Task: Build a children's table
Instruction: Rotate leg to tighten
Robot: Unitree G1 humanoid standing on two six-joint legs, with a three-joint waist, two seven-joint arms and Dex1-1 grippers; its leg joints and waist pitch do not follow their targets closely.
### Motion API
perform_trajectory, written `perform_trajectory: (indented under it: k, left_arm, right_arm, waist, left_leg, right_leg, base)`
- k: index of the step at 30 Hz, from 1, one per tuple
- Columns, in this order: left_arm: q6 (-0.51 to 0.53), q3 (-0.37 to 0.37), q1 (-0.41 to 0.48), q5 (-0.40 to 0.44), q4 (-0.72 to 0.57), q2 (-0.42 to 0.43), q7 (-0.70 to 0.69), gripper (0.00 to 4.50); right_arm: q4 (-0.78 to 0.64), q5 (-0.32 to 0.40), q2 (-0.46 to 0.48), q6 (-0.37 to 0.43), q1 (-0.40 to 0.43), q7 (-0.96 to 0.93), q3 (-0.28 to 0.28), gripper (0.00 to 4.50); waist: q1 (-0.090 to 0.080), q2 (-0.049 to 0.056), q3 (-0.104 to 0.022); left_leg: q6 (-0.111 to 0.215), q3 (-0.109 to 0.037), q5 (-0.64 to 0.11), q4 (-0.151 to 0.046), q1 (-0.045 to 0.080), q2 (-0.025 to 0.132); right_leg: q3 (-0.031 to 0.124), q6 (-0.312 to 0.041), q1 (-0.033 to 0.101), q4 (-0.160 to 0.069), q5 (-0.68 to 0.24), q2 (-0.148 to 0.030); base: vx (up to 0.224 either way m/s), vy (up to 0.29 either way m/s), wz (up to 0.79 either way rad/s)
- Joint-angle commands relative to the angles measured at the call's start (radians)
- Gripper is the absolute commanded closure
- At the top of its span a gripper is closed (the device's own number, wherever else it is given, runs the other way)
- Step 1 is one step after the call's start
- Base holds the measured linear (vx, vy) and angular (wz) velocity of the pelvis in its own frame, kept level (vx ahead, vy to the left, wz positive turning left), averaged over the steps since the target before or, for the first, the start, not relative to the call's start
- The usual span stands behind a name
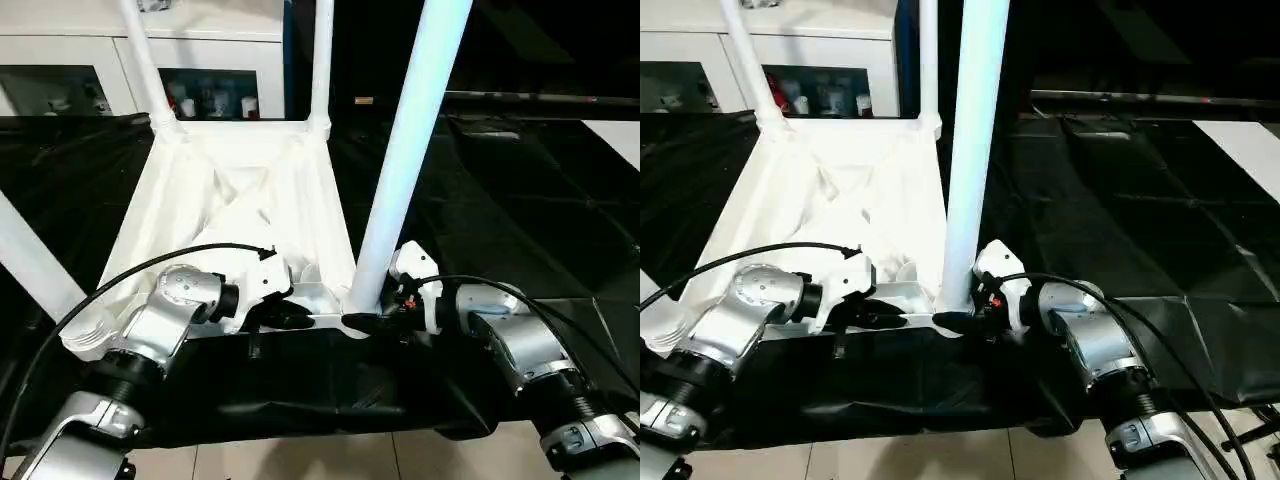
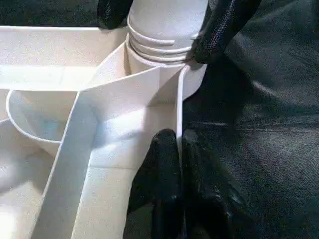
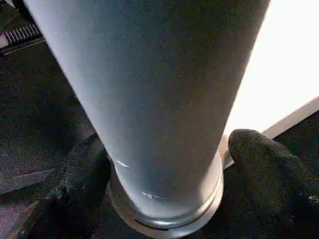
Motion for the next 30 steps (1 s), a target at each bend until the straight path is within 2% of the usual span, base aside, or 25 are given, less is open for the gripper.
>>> perform_trajectory:
  k: [1, 2, 4, 8, 9, 12, 15, 16, 17, 19, 21, 23, 24, 27, 28, 30]
  left_arm:
    - [0.018, -0.008, 0.039, -0.038, 0.011, -0.011, -0.029, 4.50]
    - [0.021, -0.008, 0.040, -0.038, 0.007, -0.010, -0.030, 4.50]
    - [0.025, -0.009, 0.041, -0.039, 0.002, -0.010, -0.030, 4.50]
    - [0.030, -0.012, 0.043, -0.041, -0.006, -0.008, -0.027, 4.50]
    - [0.030, -0.011, 0.043, -0.039, -0.007, -0.010, -0.021, 4.50]
    - [0.028, -0.011, 0.040, -0.035, -0.004, -0.016, -0.007, 4.50]
    - [0.025, -0.006, 0.019, -0.009, 0.033, -0.039, 0.063, 4.50]
    - [0.025, -0.004, 0.014, -0.002, 0.042, -0.045, 0.080, 4.50]
    - [0.029, 0.001, -0.006, 0.017, 0.078, -0.068, 0.144, 4.50]
    - [0.038, 0.006, -0.029, 0.030, 0.114, -0.099, 0.201, 4.50]
    - [0.023, 0.002, -0.096, 0.078, 0.222, -0.213, 0.397, 4.50]
    - [0.025, -0.002, -0.110, 0.087, 0.246, -0.246, 0.443, 4.50]
    - [0.028, -0.004, -0.118, 0.091, 0.259, -0.264, 0.466, 4.50]
    - [0.033, -0.036, -0.128, 0.107, 0.275, -0.308, 0.478, 4.50]
    - [0.029, -0.048, -0.129, 0.113, 0.277, -0.315, 0.472, 4.50]
    - [0.026, -0.050, -0.130, 0.114, 0.278, -0.318, 0.463, 4.50]
  right_arm:
    - [0.010, 0.003, -0.007, 0.003, -0.007, 0.007, 0.005, 0.91]
    - [0.012, 0.002, -0.006, 0.002, -0.007, 0.009, 0.005, 0.91]
    - [0.019, -0.004, -0.005, -0.004, -0.008, 0.009, 0.005, 1.25]
    - [0.025, -0.011, -0.002, -0.010, -0.007, -0.001, 0.002, 1.43]
    - [0.027, -0.012, 0.000, -0.010, -0.006, -0.011, 0.000, 1.62]
    - [0.038, -0.024, 0.007, -0.013, -0.003, -0.044, -0.004, 1.68]
    - [0.078, -0.043, 0.035, -0.018, -0.003, -0.140, -0.025, 1.72]
    - [0.087, -0.045, 0.042, -0.018, -0.004, -0.160, -0.031, 1.73]
    - [0.115, -0.048, 0.069, -0.011, -0.007, -0.240, -0.055, 1.73]
    - [0.136, -0.045, 0.104, 0.005, -0.005, -0.324, -0.083, 1.74]
    - [0.160, -0.049, 0.215, 0.050, 0.006, -0.578, -0.143, 1.74]
    - [0.164, -0.047, 0.247, 0.067, 0.005, -0.642, -0.160, 1.75]
    - [0.170, -0.044, 0.266, 0.077, 0.002, -0.679, -0.170, 1.75]
    - [0.192, -0.051, 0.318, 0.067, -0.011, -0.747, -0.166, 1.75]
    - [0.201, -0.064, 0.329, 0.052, -0.019, -0.745, -0.147, 1.75]
    - [0.210, -0.075, 0.330, 0.038, -0.024, -0.741, -0.135, 1.75]
  waist:
    - [0.004, -0.012, -0.048]
    - [0.003, -0.011, -0.049]
    - [0.003, -0.013, -0.048]
    - [0.002, -0.012, -0.049]
    - [0.002, -0.012, -0.049]
    - [0.000, -0.012, -0.048]
    - [-0.005, -0.012, -0.044]
    - [-0.006, -0.013, -0.042]
    - [-0.007, -0.015, -0.043]
    - [-0.012, -0.015, -0.039]
    - [-0.011, -0.015, -0.041]
    - [-0.012, -0.017, -0.040]
    - [-0.012, -0.011, -0.040]
    - [-0.010, -0.011, -0.043]
    - [-0.008, -0.001, -0.044]
    - [-0.012, -0.007, -0.044]
  left_leg:
    - [0.044, 0.007, -0.215, -0.054, -0.001, 0.017]
    - [0.046, 0.007, -0.212, -0.053, -0.001, 0.017]
    - [0.049, 0.008, -0.207, -0.053, -0.001, 0.015]
    - [0.048, 0.008, -0.206, -0.052, 0.000, 0.015]
    - [0.048, 0.008, -0.203, -0.052, -0.001, 0.015]
    - [0.045, 0.008, -0.209, -0.052, -0.001, 0.014]
    - [0.034, 0.007, -0.235, -0.054, -0.001, 0.013]
    - [0.024, 0.006, -0.261, -0.057, 0.000, 0.013]
    - [0.018, 0.004, -0.273, -0.057, 0.000, 0.013]
    - [0.006, 0.004, -0.296, -0.058, 0.003, 0.011]
    - [-0.007, 0.002, -0.299, -0.058, 0.006, 0.009]
    - [-0.016, 0.000, -0.306, -0.060, 0.008, 0.009]
    - [-0.011, 0.000, -0.325, -0.060, 0.009, 0.006]
    - [0.001, -0.002, -0.322, -0.061, 0.006, 0.006]
    - [0.000, -0.003, -0.324, -0.061, 0.006, 0.006]
    - [0.003, -0.003, -0.334, -0.063, 0.001, 0.006]
  right_leg:
    - [0.030, -0.205, 0.046, -0.066, -0.194, -0.045]
    - [0.030, -0.207, 0.047, -0.065, -0.186, -0.045]
    - [0.030, -0.209, 0.047, -0.065, -0.178, -0.044]
    - [0.030, -0.210, 0.048, -0.065, -0.180, -0.044]
    - [0.030, -0.211, 0.048, -0.064, -0.176, -0.044]
    - [0.030, -0.212, 0.047, -0.065, -0.181, -0.044]
    - [0.030, -0.198, 0.044, -0.071, -0.238, -0.044]
    - [0.029, -0.183, 0.043, -0.077, -0.297, -0.045]
    - [0.029, -0.167, 0.043, -0.079, -0.336, -0.047]
    - [0.030, -0.144, 0.035, -0.088, -0.398, -0.045]
    - [0.031, -0.131, 0.034, -0.091, -0.424, -0.046]
    - [0.031, -0.119, 0.032, -0.093, -0.436, -0.045]
    - [0.030, -0.109, 0.032, -0.099, -0.454, -0.044]
    - [0.029, -0.104, 0.032, -0.098, -0.441, -0.046]
    - [0.030, -0.106, 0.032, -0.097, -0.431, -0.046]
    - [0.027, -0.108, 0.035, -0.096, -0.411, -0.043]
  base:
    - [0.000, 0.000, 0.00]
    - [0.000, 0.000, 0.00]
    - [0.000, 0.000, 0.00]
    - [0.000, 0.000, 0.00]
    - [0.000, 0.000, 0.00]
    - [0.000, 0.000, 0.00]
    - [0.000, 0.000, 0.00]
    - [0.000, 0.000, 0.00]
    - [0.000, 0.000, 0.00]
    - [0.000, 0.000, 0.00]
    - [0.000, 0.000, 0.00]
    - [0.000, 0.000, 0.00]
    - [0.000, 0.000, 0.00]
    - [0.000, 0.000, 0.00]
    - [0.000, 0.000, 0.00]
    - [0.000, 0.000, 0.00]
